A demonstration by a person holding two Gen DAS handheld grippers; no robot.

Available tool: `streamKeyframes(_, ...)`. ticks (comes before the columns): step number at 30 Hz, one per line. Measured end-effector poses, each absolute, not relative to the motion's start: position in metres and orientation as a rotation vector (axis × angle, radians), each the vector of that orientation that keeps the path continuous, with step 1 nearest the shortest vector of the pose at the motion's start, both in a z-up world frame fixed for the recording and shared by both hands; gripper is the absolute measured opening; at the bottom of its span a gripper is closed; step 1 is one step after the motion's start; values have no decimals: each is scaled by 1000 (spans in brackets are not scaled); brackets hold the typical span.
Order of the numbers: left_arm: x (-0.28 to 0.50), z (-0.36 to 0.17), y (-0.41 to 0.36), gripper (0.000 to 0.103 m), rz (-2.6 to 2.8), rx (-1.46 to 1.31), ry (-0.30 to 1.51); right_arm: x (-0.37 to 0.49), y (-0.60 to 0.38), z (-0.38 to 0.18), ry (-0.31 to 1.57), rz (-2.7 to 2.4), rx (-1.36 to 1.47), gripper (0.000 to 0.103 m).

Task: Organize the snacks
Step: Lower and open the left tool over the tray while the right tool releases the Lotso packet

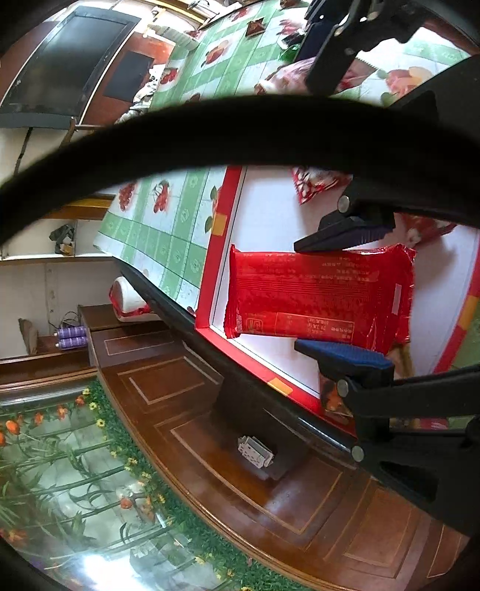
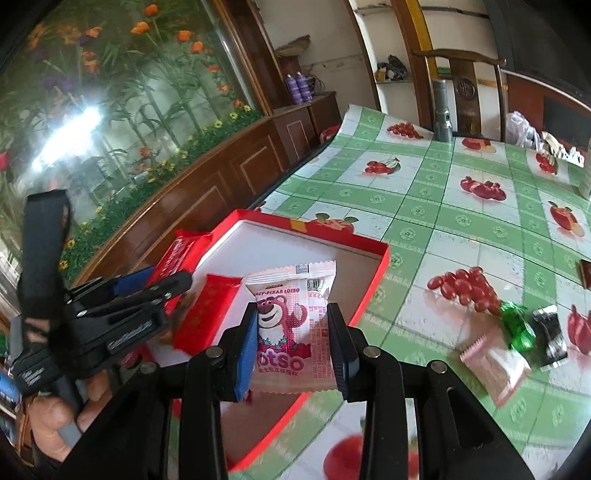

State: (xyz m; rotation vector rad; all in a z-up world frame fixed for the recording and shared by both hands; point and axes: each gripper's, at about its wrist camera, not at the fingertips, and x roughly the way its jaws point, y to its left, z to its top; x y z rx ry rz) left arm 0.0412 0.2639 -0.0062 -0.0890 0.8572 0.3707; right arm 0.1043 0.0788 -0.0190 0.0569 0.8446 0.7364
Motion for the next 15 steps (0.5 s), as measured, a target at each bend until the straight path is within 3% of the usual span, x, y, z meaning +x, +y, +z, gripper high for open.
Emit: streamKeyframes(15, 104, -38, 276, 48, 376, -93, 963, 161, 114, -57, 931, 697, 47, 35)
